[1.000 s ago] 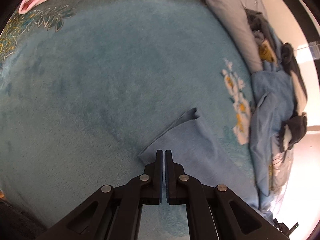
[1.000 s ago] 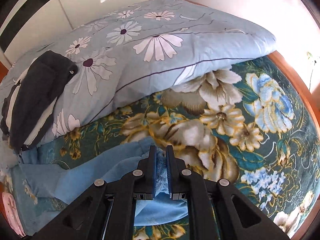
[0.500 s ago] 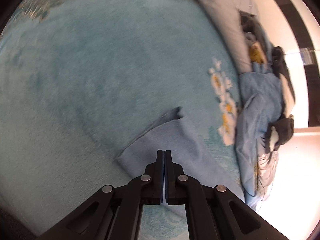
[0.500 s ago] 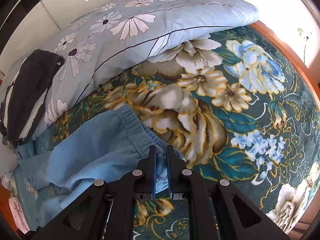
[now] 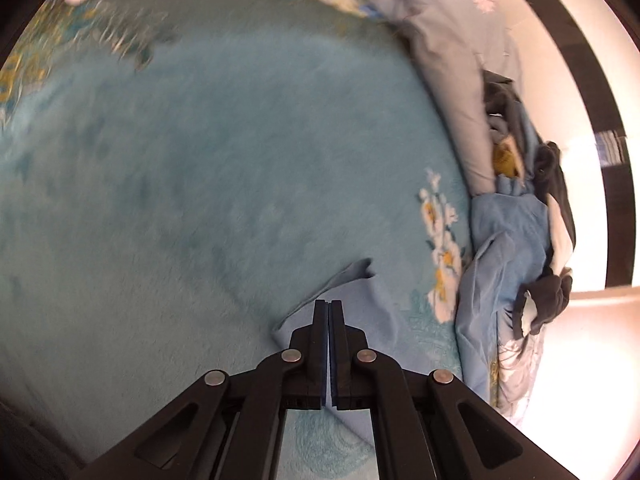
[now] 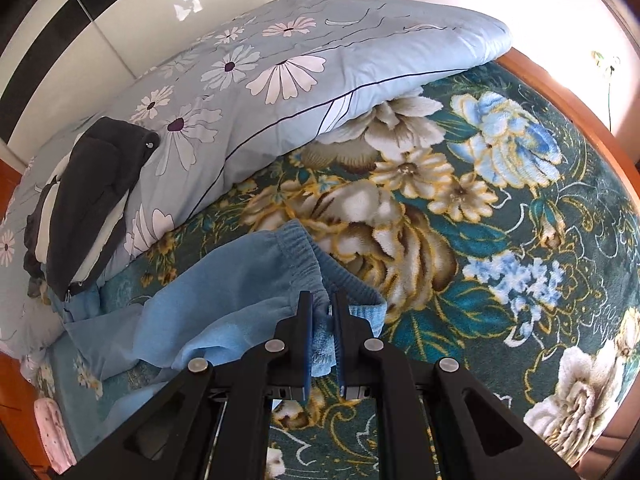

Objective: Fold clothes

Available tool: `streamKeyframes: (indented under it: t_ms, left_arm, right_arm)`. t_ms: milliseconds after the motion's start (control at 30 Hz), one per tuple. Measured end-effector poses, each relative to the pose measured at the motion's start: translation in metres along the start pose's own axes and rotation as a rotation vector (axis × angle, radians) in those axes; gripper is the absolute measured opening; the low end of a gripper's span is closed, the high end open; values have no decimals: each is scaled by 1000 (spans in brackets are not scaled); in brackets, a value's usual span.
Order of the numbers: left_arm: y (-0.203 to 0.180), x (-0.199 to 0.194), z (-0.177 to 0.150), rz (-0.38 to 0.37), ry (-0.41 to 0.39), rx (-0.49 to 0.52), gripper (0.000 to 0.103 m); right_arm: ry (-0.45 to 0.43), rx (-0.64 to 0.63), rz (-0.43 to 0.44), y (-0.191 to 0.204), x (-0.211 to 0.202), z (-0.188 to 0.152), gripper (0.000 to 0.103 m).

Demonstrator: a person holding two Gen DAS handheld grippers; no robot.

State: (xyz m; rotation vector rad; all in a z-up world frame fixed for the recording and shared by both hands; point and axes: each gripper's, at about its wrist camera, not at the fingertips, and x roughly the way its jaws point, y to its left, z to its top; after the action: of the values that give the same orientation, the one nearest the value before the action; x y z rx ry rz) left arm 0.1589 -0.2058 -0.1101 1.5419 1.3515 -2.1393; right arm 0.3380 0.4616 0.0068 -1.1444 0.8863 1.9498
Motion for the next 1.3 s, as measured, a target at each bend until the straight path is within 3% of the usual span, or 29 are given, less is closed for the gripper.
streamKeyframes:
  t_ms: [100, 167, 233, 300, 367, 500, 533, 567, 700, 767, 833, 967, 1067, 1100, 1133, 1167, 1200, 1300]
  left_arm:
    - [7, 7, -4, 29, 36, -28, 5]
    - [8, 15, -6, 29, 73, -36, 15]
    - [7, 24, -8, 12, 108, -37, 28]
    - [7, 30, -10, 16, 125, -36, 32]
    - [4, 28, -10, 9, 103, -21, 32]
    - [-7, 21, -10, -16, 38, 17, 27]
    - [-9, 19, -10, -22, 22, 26, 10]
    - [-12, 17, -10, -28, 6, 35, 0]
    - [-20, 5, -9, -60, -76, 57, 0]
    - [-13, -11, -3, -95, -154, 12, 0]
    - [-1, -18, 1, -113, -172, -46, 0]
    - [19, -4, -8, -88, -88, -150, 1]
    - [24, 1, -9, -52, -26, -169, 2]
    - [25, 3, -10, -42, -6, -170, 3]
    - [27, 5, -12, -33, 13, -171, 11]
    - [28, 8, -14, -24, 33, -172, 27]
    - [27, 12, -15, -16, 51, -171, 34]
    - [18, 24, -20, -4, 88, -130, 44]
  right_arm:
    - [-3, 6, 14, 8, 2, 5, 12]
    - [-18, 7, 46, 15, 0, 11, 12]
    - [-34, 8, 78, 22, -2, 18, 24]
    - [-58, 1, 112, 26, -7, 23, 47]
    - [-79, -11, 126, 23, -12, 25, 51]
    - [-54, 18, 81, -10, -3, 12, 51]
    - [-38, 39, 71, -22, 3, 5, 51]
    - [-23, 60, 60, -33, 9, -1, 51]
    - [64, 126, 35, -58, 36, -26, 51]
    - [81, 132, 35, -58, 47, -28, 51]
    - [81, 128, 46, -51, 53, -27, 51]
    - [77, 100, 56, -32, 66, -20, 51]
    - [67, 73, 53, -18, 69, -12, 51]
    - [53, 61, 56, -15, 66, -10, 51]
    - [50, 55, 70, -12, 65, -9, 51]
    - [47, 49, 84, -10, 63, -7, 51]
    - [51, 48, 87, -8, 65, -6, 51]
    - [62, 53, 99, -1, 71, -3, 51]
